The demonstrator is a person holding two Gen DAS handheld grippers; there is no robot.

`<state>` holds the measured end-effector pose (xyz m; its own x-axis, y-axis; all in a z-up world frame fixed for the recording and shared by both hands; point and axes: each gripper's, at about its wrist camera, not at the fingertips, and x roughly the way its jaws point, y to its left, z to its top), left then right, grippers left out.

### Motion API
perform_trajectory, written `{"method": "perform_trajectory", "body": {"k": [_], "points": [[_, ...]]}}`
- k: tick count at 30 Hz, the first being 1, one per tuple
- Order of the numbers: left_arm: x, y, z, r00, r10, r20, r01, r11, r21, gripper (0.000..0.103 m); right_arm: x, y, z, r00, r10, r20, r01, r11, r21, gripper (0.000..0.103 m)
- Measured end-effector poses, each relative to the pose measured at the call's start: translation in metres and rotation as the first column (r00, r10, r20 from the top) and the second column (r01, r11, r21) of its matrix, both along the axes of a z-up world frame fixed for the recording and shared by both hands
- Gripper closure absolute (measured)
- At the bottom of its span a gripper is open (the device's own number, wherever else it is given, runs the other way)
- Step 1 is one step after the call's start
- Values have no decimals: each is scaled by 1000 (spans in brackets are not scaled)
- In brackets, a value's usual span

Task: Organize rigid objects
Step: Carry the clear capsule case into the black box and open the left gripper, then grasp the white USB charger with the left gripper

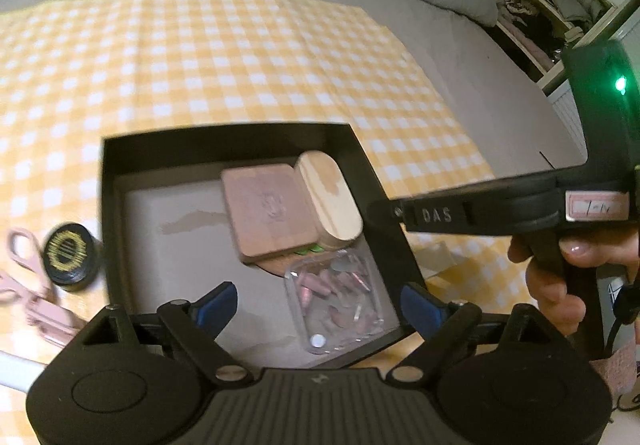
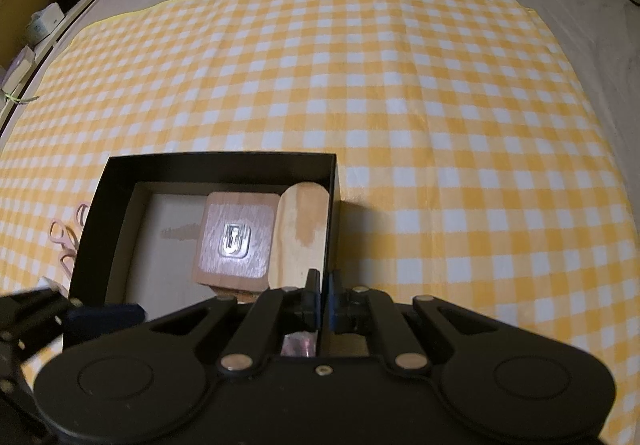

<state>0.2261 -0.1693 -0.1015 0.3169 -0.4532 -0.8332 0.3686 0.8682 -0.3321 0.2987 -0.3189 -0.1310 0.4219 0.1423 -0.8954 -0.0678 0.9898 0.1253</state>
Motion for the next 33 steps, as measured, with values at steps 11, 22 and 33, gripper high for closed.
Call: {"method": "perform_trajectory", "body": {"k": [11, 22, 33], "points": [[-9, 35, 21, 990, 45, 131, -51, 998, 44, 6, -23, 4, -5, 1000, 10, -3, -10, 1000, -20, 98], [-7, 87, 46, 963, 116, 243, -136, 989, 64, 2, -17, 15, -13, 999, 14, -30, -16, 999, -44, 98], [7, 147, 52, 937, 177, 301, -223, 966, 127, 0, -3, 19, -19, 999, 9, -47, -12, 998, -64, 98]]}}
